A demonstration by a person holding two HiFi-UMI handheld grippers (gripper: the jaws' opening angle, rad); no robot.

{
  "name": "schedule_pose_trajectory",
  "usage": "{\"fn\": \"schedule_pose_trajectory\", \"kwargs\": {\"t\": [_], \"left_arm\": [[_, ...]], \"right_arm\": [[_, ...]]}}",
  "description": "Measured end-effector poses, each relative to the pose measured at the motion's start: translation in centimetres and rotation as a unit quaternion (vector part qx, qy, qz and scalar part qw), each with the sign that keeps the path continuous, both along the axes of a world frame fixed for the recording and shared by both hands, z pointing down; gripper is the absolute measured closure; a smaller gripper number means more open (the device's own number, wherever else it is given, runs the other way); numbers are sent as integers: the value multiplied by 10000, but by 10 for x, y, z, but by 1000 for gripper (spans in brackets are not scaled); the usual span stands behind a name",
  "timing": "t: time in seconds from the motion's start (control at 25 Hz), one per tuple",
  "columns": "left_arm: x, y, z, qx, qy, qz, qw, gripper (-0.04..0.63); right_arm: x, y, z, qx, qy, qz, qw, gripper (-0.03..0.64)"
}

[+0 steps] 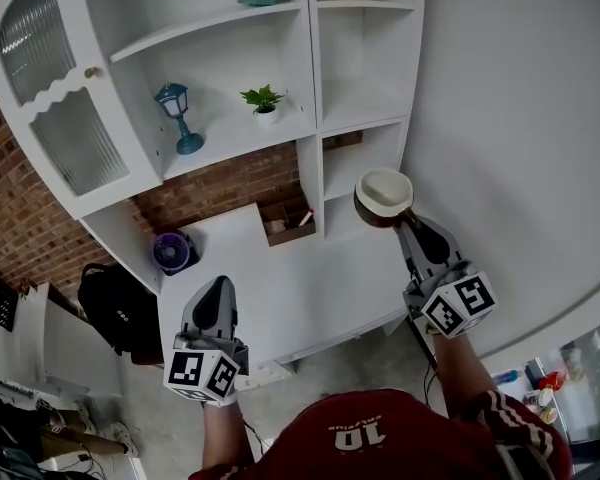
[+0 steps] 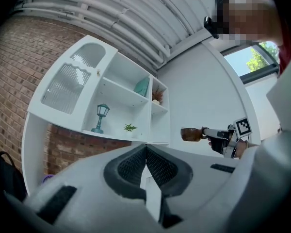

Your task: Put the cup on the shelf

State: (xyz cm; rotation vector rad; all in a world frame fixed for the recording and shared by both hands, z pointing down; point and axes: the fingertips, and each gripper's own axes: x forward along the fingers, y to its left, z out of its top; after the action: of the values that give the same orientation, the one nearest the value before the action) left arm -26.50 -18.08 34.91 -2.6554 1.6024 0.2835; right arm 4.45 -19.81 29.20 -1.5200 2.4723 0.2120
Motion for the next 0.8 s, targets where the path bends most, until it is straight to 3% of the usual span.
{"fn": "schedule_pose_trajectory", "kwargs": {"t": [0.44, 0.8], "left_arm": [[-1, -31, -2, 137, 90, 65, 9998, 597], [18, -65, -17, 188, 163, -4, 9997, 597]], "right_arm": [[-3, -36, -9, 108, 187, -46, 9998, 568], [15, -92, -16, 108, 35, -142, 9998, 568]]}}
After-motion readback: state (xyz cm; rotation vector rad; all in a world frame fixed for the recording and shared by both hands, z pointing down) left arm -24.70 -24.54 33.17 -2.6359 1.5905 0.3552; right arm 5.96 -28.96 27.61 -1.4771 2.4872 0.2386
